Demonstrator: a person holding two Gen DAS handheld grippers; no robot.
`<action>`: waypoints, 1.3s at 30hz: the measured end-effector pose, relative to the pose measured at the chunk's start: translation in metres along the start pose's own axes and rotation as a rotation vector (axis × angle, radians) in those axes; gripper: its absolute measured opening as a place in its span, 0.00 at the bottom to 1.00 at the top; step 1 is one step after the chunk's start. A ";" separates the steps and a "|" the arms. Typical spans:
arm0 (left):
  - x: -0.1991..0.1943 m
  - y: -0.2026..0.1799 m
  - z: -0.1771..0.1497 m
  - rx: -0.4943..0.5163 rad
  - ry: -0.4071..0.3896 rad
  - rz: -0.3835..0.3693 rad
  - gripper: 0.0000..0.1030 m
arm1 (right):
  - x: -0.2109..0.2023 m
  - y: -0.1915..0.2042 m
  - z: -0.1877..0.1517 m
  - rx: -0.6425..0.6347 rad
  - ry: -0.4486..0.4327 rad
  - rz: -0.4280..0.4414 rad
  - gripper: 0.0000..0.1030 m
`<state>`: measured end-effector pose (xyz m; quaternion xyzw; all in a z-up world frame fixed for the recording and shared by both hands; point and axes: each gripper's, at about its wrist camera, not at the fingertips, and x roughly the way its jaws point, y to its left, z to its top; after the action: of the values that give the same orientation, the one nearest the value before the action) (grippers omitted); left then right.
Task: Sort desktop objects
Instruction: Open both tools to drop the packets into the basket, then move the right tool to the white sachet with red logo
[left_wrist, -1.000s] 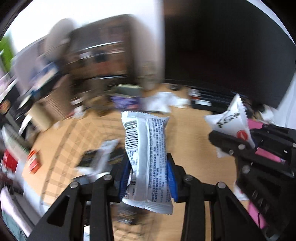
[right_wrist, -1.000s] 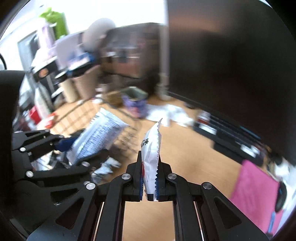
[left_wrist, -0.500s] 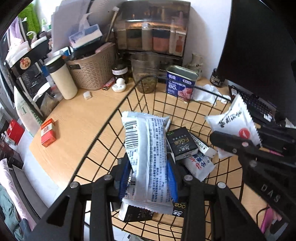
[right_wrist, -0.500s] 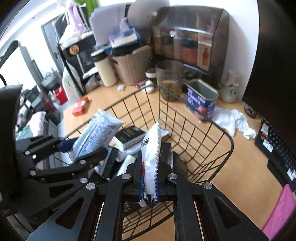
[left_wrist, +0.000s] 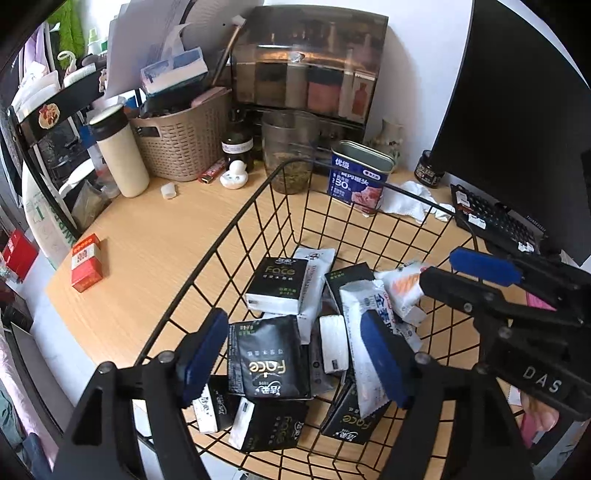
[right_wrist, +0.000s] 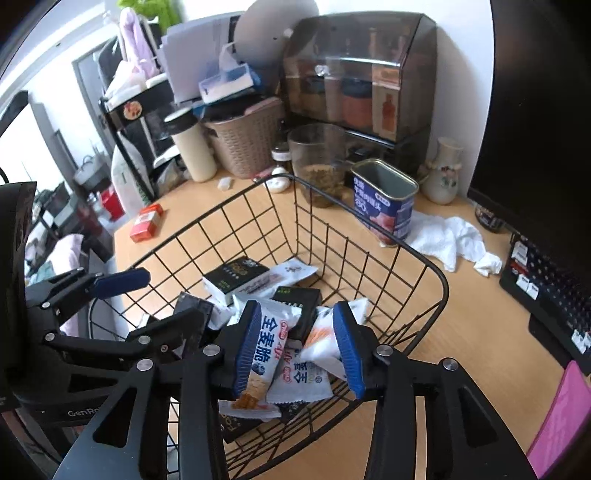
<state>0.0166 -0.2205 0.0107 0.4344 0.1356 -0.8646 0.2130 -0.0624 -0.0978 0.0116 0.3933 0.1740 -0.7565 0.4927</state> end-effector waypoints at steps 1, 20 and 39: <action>-0.001 -0.001 0.000 0.002 -0.002 0.008 0.75 | -0.001 0.000 0.000 -0.001 0.000 0.001 0.40; -0.025 -0.056 -0.009 0.101 -0.022 -0.039 0.75 | -0.054 -0.021 -0.028 0.000 -0.019 -0.073 0.40; 0.041 -0.253 -0.103 0.514 0.154 -0.085 0.78 | -0.107 -0.159 -0.209 0.303 0.117 -0.331 0.60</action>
<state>-0.0568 0.0332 -0.0699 0.5326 -0.0547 -0.8432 0.0482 -0.0919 0.1758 -0.0577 0.4722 0.1490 -0.8202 0.2866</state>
